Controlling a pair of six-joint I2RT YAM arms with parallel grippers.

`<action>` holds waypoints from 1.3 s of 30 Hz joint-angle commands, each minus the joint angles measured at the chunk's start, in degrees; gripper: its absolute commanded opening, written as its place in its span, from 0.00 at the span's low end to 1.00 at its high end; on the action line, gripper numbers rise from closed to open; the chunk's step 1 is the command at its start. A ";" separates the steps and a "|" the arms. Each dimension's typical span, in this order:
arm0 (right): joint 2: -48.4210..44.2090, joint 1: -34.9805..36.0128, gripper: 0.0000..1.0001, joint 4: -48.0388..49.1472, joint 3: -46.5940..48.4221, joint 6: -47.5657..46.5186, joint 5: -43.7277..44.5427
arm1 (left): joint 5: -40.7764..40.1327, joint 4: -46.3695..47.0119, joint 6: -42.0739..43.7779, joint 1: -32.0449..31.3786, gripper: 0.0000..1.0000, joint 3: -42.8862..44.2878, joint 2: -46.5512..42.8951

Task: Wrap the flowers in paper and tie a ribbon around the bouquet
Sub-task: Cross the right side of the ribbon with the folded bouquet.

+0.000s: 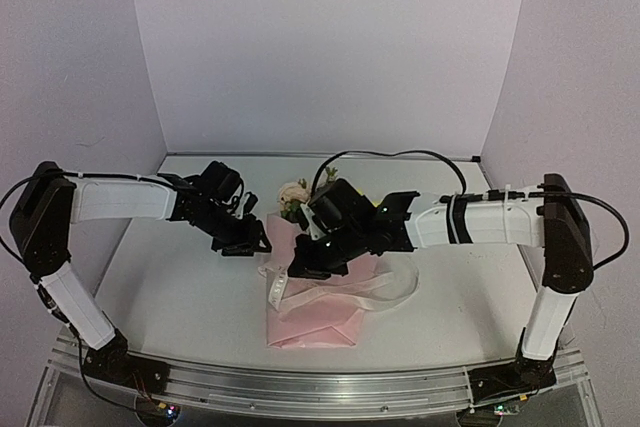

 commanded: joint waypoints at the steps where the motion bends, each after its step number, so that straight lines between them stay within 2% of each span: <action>1: -1.29 0.65 0.00 2.05 -1.98 -1.37 -5.07 | 0.11 -3.58 3.57 -0.10 0.53 5.44 2.29; 9: 0.81 3.10 0.00 2.42 1.27 -2.59 -6.53 | -1.20 -4.93 3.34 -0.45 0.55 7.75 4.50; 20: 10.54 3.22 0.00 3.01 4.79 1.32 -8.30 | 0.54 -4.19 0.56 -0.36 0.53 3.61 -2.93; 28: 8.36 1.41 0.00 3.25 -0.07 4.81 -3.20 | 0.66 -3.50 0.42 -0.36 0.53 2.39 -3.04; 35: 8.87 -0.82 0.00 4.47 -1.03 6.34 -5.67 | 1.00 -2.75 0.65 -0.35 0.52 3.10 -2.05; 39: 8.70 -1.17 0.00 4.48 -0.53 7.46 -4.24 | 1.26 -2.77 1.19 -0.35 0.52 3.84 -1.44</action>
